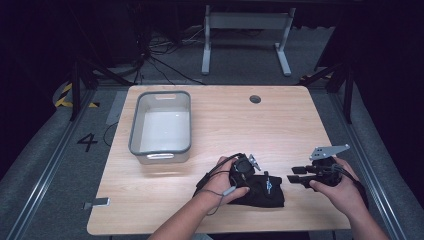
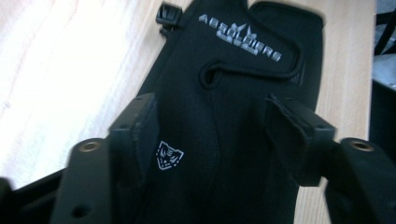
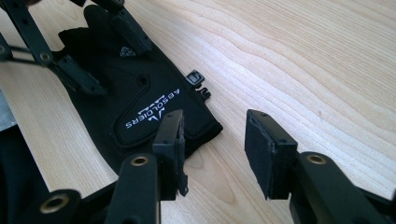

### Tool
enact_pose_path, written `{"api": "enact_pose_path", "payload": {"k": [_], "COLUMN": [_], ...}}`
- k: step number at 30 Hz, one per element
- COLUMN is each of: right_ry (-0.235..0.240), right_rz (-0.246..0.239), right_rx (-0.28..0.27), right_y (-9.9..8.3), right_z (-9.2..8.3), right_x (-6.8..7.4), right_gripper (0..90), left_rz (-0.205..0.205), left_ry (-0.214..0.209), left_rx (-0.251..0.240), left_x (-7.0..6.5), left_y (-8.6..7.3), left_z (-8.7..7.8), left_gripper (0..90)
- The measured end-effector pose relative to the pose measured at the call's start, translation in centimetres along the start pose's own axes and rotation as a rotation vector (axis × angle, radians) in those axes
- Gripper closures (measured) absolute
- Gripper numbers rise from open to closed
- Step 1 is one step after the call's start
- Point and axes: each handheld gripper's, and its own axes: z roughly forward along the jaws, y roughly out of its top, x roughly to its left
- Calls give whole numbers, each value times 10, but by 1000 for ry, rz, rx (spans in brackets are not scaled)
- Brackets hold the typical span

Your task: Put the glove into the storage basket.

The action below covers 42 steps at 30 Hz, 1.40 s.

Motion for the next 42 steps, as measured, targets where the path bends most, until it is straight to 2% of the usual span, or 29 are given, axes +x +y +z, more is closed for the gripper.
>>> {"api": "enact_pose_path", "payload": {"k": [10,15,18,23,29,36,39,40,41,42], "right_ry": [10,6,6,6,4,37,45,41,41,41], "right_rz": [0,6,7,6,1,0,1,2,2,3], "right_rx": [2,2,2,1,-3,-20,-29,-28,-28,-27], "right_y": [0,0,0,0,1,2,2,2,2,2], "right_z": [1,1,1,1,1,0,-1,-1,-1,-1], "right_x": [3,1,1,2,2,5,4,4,4,4], "right_gripper": [562,558,558,558,556,558,560,561,561,562], "left_rz": [7,49,58,68,75,64,52,46,37,31], "left_ry": [19,60,88,99,133,151,164,171,176,175], "left_rx": [46,68,82,82,88,86,79,71,65,55], "left_x": [-5,-12,-16,-17,-21,-21,-19,-18,-17,-16], "left_y": [-2,0,1,0,0,0,0,0,-1,-2], "left_z": [10,15,17,18,19,18,15,14,12,12], "left_gripper": [249,191,187,188,201,267,385,497,497,545]}}
